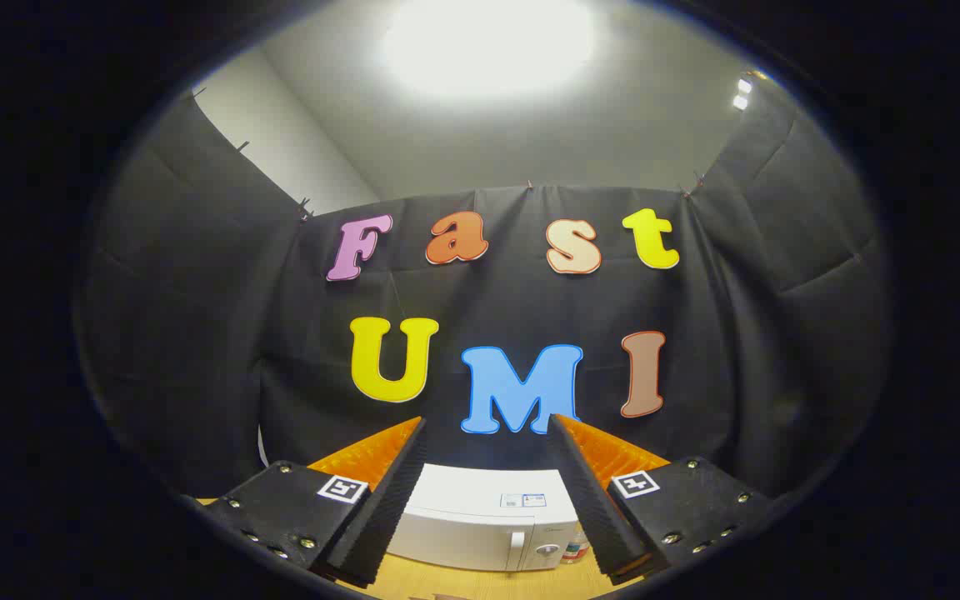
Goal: Open the microwave, put the food inside, and close the microwave door.
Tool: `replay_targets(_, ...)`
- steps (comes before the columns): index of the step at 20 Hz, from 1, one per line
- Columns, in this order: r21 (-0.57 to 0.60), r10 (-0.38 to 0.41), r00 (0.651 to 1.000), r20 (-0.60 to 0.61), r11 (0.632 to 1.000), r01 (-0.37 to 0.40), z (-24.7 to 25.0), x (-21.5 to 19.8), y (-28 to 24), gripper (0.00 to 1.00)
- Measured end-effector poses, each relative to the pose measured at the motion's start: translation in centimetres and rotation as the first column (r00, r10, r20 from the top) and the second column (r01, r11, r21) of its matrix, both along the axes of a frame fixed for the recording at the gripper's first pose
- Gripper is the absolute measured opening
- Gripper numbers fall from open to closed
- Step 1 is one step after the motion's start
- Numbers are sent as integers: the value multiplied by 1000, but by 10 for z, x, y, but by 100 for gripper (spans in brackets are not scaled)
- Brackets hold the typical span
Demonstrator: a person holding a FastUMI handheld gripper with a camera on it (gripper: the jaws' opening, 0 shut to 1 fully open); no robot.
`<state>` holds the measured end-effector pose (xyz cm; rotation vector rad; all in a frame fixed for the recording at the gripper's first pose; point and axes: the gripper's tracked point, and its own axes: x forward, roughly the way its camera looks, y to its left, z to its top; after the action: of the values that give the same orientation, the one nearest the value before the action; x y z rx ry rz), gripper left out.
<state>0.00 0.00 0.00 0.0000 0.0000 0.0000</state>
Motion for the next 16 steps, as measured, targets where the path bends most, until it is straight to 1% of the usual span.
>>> replay_targets(8, -35, 1, 1000, -10, 999, -1, -7, 1, 1, 91)
replay_targets(13, -31, -1, 1000, -25, 1000, 1, -16, 2, -1, 91)
replay_targets(16, -26, -5, 999, -35, 1000, 4, -30, 4, -2, 91)
